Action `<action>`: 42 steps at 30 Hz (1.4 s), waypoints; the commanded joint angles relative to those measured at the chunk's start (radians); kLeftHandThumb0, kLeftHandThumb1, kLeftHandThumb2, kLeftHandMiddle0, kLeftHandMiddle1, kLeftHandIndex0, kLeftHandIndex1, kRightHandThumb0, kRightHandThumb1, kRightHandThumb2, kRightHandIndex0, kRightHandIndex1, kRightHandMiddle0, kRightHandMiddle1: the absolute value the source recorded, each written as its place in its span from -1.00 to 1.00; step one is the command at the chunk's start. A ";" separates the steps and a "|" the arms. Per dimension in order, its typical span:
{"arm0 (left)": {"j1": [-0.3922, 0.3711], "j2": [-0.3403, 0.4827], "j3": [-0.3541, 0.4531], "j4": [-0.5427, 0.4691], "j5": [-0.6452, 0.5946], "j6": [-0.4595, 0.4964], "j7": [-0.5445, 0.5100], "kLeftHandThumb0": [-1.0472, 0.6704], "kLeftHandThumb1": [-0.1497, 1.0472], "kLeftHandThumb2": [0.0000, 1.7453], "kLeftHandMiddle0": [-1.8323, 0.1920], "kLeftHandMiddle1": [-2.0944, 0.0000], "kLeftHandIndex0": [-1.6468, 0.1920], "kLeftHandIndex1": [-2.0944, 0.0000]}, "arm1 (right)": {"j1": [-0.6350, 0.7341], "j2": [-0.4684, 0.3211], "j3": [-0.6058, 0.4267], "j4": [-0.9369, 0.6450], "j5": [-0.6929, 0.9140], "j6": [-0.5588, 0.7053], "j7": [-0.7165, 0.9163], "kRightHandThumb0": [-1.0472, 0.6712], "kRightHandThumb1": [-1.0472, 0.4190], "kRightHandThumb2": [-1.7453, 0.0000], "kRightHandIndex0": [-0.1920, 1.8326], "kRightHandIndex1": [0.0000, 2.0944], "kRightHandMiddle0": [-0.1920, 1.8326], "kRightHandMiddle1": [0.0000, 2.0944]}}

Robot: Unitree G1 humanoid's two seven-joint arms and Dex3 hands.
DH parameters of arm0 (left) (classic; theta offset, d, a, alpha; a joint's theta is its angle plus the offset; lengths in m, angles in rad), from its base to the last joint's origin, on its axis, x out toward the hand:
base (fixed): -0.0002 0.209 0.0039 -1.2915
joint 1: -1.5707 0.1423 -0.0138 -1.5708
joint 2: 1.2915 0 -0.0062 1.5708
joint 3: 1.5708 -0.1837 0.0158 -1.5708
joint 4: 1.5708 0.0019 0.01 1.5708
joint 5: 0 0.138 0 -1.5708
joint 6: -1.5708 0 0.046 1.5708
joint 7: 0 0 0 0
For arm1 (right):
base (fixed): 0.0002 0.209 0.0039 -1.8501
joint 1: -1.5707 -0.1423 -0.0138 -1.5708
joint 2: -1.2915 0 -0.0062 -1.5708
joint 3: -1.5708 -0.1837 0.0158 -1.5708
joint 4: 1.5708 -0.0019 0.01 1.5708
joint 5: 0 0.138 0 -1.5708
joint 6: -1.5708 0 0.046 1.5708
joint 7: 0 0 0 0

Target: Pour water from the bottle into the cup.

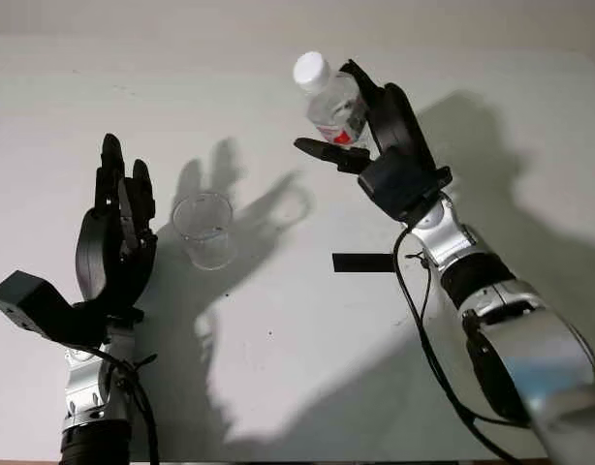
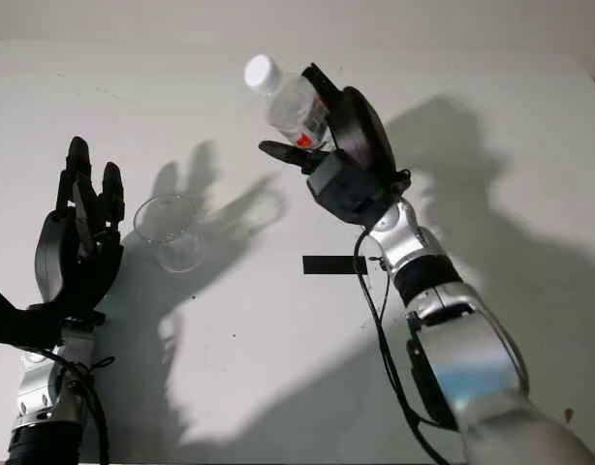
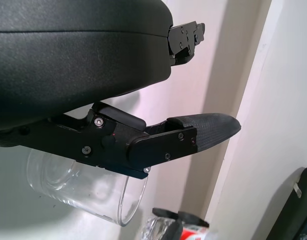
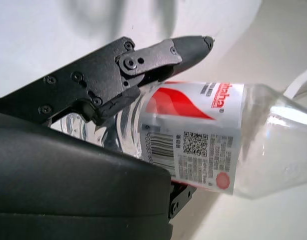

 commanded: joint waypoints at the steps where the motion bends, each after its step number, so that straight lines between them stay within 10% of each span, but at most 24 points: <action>1: 0.027 0.000 0.003 0.011 -0.002 0.001 -0.010 -0.61 1.00 -0.26 1.00 1.00 1.00 1.00 | 0.097 -0.016 -0.027 -0.147 0.054 0.062 0.087 -0.17 -1.00 0.59 0.25 1.00 0.03 1.00; 12: 0.021 0.014 0.005 0.034 0.000 0.002 -0.033 -0.63 1.00 -0.24 1.00 1.00 1.00 1.00 | 0.385 -0.030 -0.116 -0.603 0.191 0.412 0.283 -0.26 -1.00 0.63 0.07 1.00 -0.16 1.00; 42: 0.037 0.024 0.020 -0.017 -0.033 0.039 -0.054 -0.62 1.00 -0.23 1.00 1.00 1.00 1.00 | 0.506 0.087 -0.133 -0.666 0.214 0.568 0.268 -0.28 -1.00 0.54 0.12 1.00 -0.26 1.00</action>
